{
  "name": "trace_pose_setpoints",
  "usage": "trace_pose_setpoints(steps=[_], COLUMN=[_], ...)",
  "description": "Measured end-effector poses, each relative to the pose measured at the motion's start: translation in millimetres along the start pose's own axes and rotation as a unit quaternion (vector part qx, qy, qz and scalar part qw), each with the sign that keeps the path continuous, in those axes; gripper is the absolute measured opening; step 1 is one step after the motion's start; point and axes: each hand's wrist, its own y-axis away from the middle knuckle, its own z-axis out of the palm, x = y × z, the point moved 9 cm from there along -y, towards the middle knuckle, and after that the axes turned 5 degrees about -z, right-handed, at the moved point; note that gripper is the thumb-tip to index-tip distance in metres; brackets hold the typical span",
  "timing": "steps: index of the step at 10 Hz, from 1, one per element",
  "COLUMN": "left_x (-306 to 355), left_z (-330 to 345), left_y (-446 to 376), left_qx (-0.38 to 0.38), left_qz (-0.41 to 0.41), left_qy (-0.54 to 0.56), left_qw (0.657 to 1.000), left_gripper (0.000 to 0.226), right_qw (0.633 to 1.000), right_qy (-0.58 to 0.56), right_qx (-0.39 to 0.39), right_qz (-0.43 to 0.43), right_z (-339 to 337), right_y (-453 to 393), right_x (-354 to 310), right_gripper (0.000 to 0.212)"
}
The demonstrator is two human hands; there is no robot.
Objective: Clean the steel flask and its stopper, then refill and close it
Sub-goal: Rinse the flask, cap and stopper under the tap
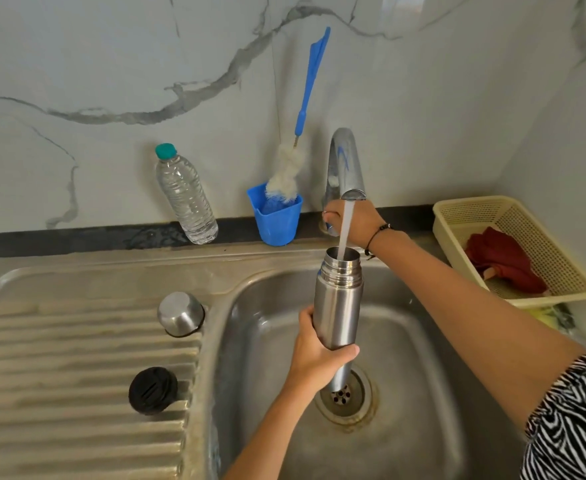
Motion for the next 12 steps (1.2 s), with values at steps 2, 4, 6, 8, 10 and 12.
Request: trace_pose_setpoints(steps=[2, 4, 6, 8, 10, 12], left_x=[-0.5, -5.9, 4.0, 20.2, 25.2, 21.4], left_z=[8.8, 4.7, 3.4, 4.5, 3.8, -3.3], left_y=[-3.5, -2.9, -3.2, -20.3, -25.2, -16.3], left_qx=[0.004, 0.031, 0.044, 0.000, 0.012, 0.031], left_qz=[0.000, 0.000, 0.014, 0.012, 0.039, 0.050], left_qy=[0.001, 0.021, -0.011, -0.092, -0.081, -0.103], left_qw=[1.000, 0.999, 0.999, 0.996, 0.996, 0.993], left_gripper=[0.073, 0.075, 0.077, 0.075, 0.065, 0.061], right_qw=[0.998, 0.920, 0.875, 0.870, 0.866, 0.870], right_qy=[-0.020, -0.381, -0.484, -0.469, -0.460, -0.455], right_qx=[-0.035, -0.083, -0.006, 0.155, 0.195, 0.187], right_qz=[-0.056, -0.037, -0.014, 0.010, 0.010, 0.027], right_z=[8.7, -0.1, 26.7, 6.4, 4.2, 14.8], right_y=[0.3, 58.7, 115.8, 125.6, 124.5, 123.9], right_x=[-2.5, -11.2, -41.6, -36.3, -30.1, -26.3], right_gripper=[0.024, 0.040, 0.042, 0.031, 0.032, 0.033])
